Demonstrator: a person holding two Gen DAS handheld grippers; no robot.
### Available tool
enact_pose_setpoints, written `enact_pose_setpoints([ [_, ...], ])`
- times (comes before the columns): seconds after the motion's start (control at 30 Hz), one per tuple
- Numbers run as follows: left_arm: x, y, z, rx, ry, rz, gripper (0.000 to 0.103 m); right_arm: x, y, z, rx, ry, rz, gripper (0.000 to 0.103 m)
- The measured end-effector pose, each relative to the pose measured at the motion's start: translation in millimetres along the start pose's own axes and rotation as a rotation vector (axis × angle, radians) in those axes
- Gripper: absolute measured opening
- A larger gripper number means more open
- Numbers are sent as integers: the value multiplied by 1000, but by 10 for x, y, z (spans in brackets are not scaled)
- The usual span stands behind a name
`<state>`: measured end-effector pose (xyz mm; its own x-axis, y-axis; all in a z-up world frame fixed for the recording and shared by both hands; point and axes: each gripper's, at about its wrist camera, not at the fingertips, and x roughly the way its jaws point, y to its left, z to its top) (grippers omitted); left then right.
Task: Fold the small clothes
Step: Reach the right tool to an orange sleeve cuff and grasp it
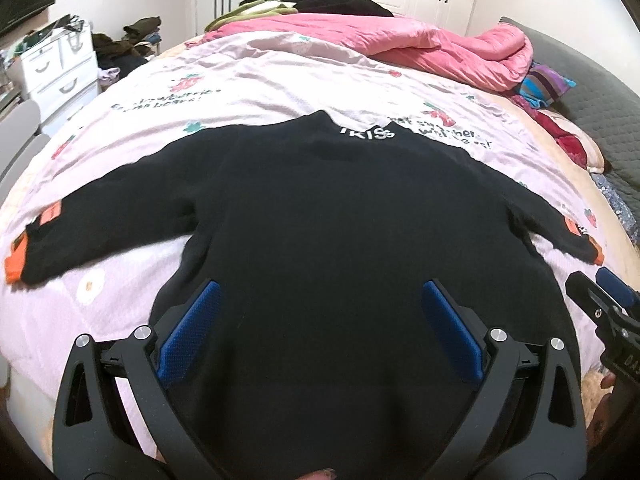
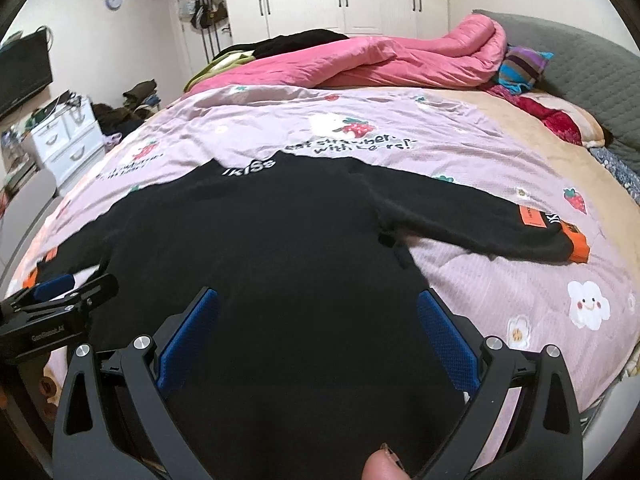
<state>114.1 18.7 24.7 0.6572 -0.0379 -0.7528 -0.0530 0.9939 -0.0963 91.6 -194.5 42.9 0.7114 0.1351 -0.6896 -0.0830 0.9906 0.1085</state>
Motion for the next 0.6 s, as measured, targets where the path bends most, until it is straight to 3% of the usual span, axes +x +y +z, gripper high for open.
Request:
enact_pose_setpoints([
  [0.3,307,-158,297,31,39,-37,94,171,-306,332,87,-15,-43,99],
  [0.6,562,-314,524,79,56,-61,94,425,-926,591,241,-20,-155,99],
])
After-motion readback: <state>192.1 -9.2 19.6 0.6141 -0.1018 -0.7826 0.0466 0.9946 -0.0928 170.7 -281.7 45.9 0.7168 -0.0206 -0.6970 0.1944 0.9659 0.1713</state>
